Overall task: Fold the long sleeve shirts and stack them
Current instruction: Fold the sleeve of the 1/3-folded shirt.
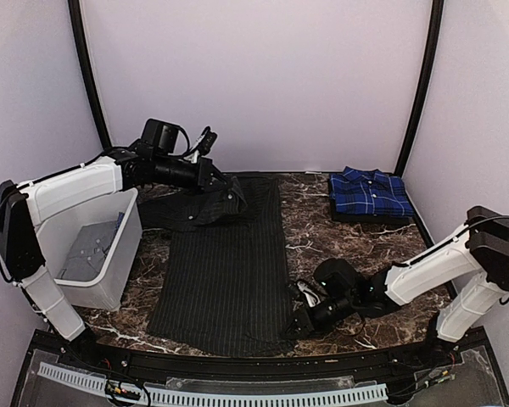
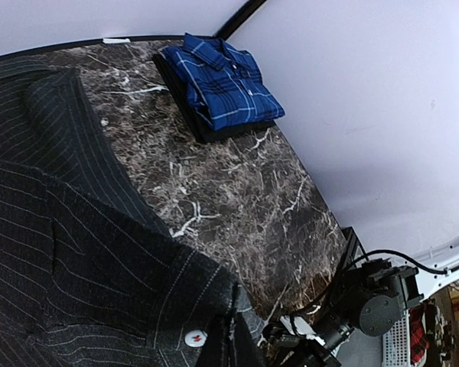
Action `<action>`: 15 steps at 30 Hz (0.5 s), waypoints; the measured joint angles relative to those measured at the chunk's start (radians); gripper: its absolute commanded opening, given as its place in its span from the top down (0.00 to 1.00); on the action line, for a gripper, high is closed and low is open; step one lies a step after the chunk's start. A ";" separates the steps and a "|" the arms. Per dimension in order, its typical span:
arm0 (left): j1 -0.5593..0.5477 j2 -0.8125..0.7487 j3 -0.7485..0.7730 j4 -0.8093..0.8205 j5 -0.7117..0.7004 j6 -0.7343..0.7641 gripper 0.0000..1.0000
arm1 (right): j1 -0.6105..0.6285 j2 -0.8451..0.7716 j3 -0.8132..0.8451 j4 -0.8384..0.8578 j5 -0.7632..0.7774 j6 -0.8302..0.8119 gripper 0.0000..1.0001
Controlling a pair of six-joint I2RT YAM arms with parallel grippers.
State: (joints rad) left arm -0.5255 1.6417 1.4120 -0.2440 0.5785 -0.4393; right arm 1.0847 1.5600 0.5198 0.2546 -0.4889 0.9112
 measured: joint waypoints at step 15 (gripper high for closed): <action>-0.292 0.098 -0.066 0.001 0.116 0.062 1.00 | -0.088 -0.389 0.077 -0.306 0.362 -0.001 0.66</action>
State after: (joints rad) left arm -0.8173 1.7393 1.3457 -0.2428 0.6941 -0.3775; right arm 0.9970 1.1706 0.5964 -0.0517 -0.1268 0.9100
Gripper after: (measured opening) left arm 0.005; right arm 0.338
